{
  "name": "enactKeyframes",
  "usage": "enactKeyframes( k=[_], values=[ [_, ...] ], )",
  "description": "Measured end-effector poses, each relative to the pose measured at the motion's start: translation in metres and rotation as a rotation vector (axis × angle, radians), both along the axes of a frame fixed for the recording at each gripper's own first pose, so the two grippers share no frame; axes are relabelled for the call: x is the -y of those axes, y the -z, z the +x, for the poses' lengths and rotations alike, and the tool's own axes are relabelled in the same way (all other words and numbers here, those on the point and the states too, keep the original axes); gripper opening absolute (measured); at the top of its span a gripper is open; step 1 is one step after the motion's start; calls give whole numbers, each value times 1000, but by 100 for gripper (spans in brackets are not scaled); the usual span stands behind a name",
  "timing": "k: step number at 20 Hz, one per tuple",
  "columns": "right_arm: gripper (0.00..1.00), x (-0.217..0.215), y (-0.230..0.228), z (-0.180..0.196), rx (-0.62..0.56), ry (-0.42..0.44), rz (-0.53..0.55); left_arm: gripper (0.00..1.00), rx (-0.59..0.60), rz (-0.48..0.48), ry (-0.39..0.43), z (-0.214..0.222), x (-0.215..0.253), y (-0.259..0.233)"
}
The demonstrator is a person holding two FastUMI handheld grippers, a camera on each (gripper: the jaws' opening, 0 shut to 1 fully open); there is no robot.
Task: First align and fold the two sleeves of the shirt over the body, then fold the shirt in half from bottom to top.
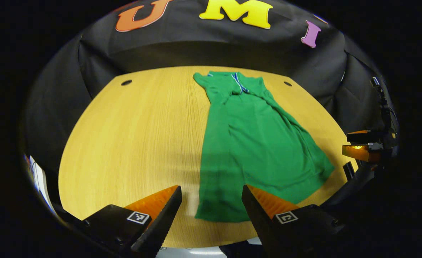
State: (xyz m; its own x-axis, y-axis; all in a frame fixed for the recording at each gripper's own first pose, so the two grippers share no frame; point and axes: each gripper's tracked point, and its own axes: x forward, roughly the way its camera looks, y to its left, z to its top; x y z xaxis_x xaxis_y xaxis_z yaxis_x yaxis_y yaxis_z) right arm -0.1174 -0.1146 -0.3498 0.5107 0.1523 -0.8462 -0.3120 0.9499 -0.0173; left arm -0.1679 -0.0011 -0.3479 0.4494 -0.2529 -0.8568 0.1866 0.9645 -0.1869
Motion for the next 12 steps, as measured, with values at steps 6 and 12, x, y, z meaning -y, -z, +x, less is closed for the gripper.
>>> enactKeyframes(
  k=[6, 12],
  values=[
    [96, 0, 43, -11, -111, 8, -21, 100, -103, 27, -12, -13, -2, 30],
    [96, -5, 66, -17, -157, -29, -61, 100, -143, 71, -9, -17, -4, 42]
  ],
)
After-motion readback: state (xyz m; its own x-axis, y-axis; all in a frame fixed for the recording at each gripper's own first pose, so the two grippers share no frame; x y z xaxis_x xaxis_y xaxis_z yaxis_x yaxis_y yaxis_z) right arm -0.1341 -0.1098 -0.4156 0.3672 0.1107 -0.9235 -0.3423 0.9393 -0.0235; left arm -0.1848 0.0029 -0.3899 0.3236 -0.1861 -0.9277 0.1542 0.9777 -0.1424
